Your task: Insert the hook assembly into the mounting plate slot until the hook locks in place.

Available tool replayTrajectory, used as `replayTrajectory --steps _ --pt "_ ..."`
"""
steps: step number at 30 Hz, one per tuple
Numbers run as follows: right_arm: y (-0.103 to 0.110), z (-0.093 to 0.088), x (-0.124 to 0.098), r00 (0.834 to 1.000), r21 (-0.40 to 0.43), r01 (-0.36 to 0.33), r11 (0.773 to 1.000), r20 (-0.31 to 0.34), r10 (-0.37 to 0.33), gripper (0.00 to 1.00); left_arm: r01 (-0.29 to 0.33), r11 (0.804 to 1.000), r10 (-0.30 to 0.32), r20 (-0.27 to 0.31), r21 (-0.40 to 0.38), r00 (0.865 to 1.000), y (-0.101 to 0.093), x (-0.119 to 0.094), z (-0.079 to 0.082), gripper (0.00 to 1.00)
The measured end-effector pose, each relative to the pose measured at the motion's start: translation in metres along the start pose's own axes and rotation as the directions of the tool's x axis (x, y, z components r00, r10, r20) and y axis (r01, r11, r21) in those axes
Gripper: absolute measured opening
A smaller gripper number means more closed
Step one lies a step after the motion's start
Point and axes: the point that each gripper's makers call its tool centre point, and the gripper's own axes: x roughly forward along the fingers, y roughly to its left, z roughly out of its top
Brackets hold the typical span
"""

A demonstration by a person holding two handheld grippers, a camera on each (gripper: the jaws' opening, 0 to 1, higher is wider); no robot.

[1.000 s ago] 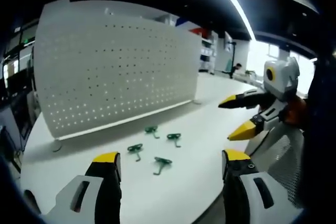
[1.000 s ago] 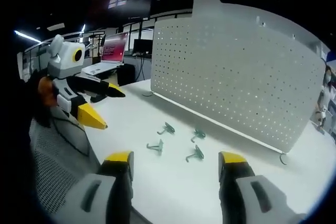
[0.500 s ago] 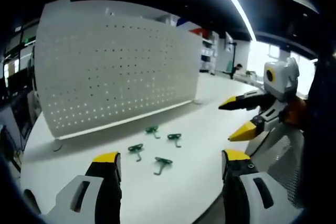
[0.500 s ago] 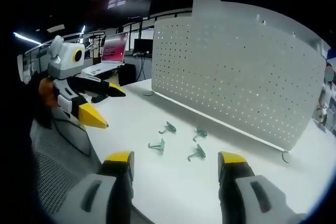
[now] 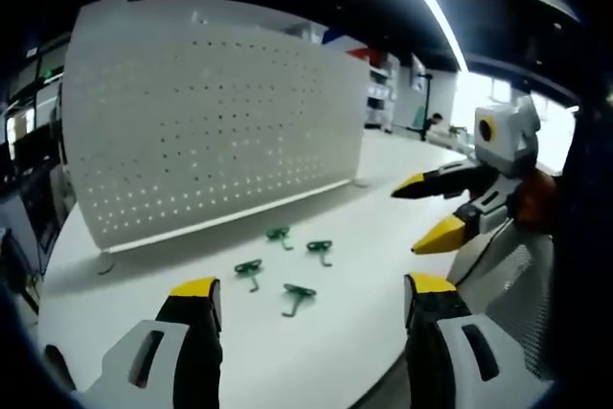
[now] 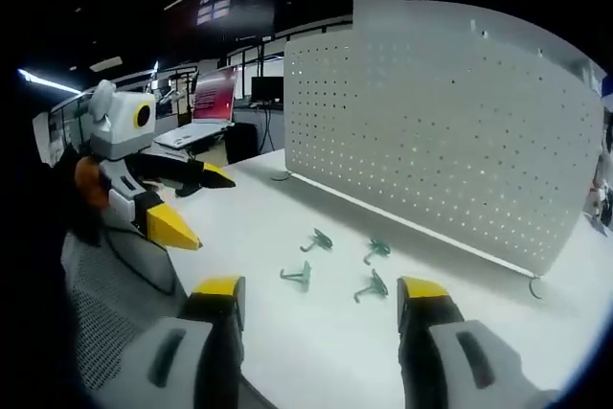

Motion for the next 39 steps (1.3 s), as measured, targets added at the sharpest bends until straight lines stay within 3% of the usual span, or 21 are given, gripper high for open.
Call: replayTrajectory --steps 4,11,22,28,39 --pt "0.000 0.006 0.005 1.000 -0.020 -0.021 1.000 0.005 0.021 0.56 -0.003 1.000 0.003 0.006 -0.006 1.000 0.001 0.000 0.001 0.79" --pt "-0.009 0.031 0.014 0.998 -0.076 -0.040 0.996 0.051 0.044 0.43 0.001 1.000 -0.001 -0.006 0.006 1.000 0.000 0.001 -0.001 0.79" --pt "-0.004 0.056 0.057 0.992 -0.212 -0.105 0.972 0.043 0.117 0.36 -0.009 1.000 0.009 -0.003 0.013 1.000 0.001 0.001 0.000 0.79" --pt "0.000 0.053 0.086 0.988 -0.264 -0.150 0.953 0.004 0.157 0.31 -0.011 1.000 0.011 -0.006 0.020 1.000 0.001 0.001 0.000 0.78" --pt "0.002 0.030 0.137 0.976 -0.293 -0.217 0.931 -0.083 0.201 0.23 -0.002 0.999 0.003 -0.026 0.038 1.000 -0.002 0.003 -0.003 0.78"
